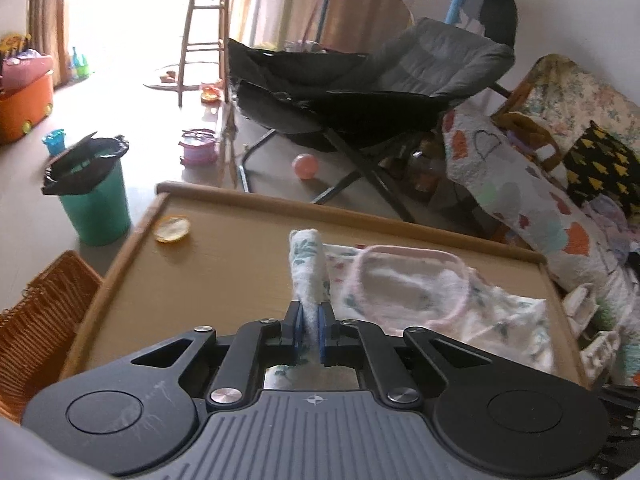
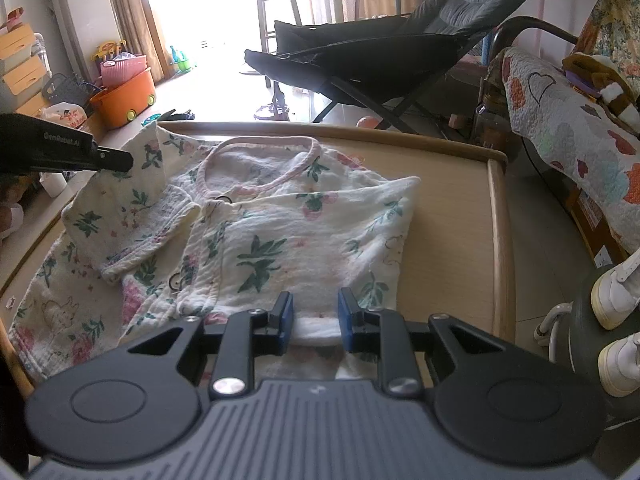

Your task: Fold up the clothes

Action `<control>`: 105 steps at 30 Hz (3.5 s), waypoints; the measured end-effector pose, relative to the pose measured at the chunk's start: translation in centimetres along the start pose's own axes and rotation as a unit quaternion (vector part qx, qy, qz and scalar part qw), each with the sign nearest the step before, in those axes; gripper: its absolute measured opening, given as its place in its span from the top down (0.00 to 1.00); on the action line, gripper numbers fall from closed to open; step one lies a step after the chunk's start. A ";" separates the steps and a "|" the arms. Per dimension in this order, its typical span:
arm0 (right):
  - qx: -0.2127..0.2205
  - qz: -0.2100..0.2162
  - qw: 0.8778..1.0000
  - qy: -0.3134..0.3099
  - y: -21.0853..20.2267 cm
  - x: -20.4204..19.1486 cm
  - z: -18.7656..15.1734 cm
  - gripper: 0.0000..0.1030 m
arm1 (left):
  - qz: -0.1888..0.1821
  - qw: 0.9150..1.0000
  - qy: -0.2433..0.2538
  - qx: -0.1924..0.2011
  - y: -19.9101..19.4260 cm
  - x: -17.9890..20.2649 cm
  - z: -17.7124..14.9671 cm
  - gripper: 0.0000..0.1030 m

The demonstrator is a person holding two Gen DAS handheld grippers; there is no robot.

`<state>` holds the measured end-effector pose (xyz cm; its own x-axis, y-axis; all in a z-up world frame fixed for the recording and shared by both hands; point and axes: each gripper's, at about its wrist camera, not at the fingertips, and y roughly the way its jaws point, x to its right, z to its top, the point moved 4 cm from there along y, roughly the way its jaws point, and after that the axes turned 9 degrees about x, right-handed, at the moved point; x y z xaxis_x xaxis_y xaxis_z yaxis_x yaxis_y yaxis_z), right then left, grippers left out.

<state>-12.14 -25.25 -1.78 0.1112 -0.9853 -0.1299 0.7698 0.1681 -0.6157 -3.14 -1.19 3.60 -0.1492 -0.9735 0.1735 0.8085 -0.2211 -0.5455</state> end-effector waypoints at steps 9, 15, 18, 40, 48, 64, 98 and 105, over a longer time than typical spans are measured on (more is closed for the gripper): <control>-0.002 0.000 1.000 0.000 -0.1 0.1 0.1 0.76 | -0.009 1.000 0.007 -0.018 1.0 2.6 -0.8 0.93; -0.001 0.000 1.000 0.000 -0.1 0.0 0.1 0.76 | -0.026 0.999 0.015 -0.033 2.3 3.8 -1.3 0.92; -0.001 0.000 1.000 0.000 -0.1 0.0 0.0 0.76 | -0.018 0.998 0.015 -0.057 3.3 3.8 -2.3 0.88; -0.007 -0.005 1.000 -0.023 0.0 -0.9 0.0 0.71 | -0.051 0.986 -0.128 -0.091 1.5 0.9 -5.3 0.44; -0.024 -0.008 0.999 -0.034 0.2 -1.1 0.5 0.70 | -0.061 0.988 -0.121 -0.072 0.9 1.1 -5.0 0.44; -0.038 -0.047 0.998 0.033 -3.4 1.5 1.3 0.69 | -0.144 0.947 -0.284 -0.049 -11.0 -6.0 -12.7 0.40; -0.062 -0.099 0.991 0.064 1.5 2.0 2.3 0.82 | -0.185 0.935 -0.301 -0.007 -11.1 -5.8 -13.5 0.35; -0.051 -0.104 0.992 0.046 1.1 1.0 2.8 0.94 | -0.192 0.923 -0.334 0.001 -11.0 -6.9 -13.6 0.35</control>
<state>-9.44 -26.16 -0.39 -0.1039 -0.9928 -0.0593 0.7021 -0.0310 -0.7114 -18.74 7.11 -2.74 -0.0422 -0.5701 0.8205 0.7701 -0.5417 -0.3368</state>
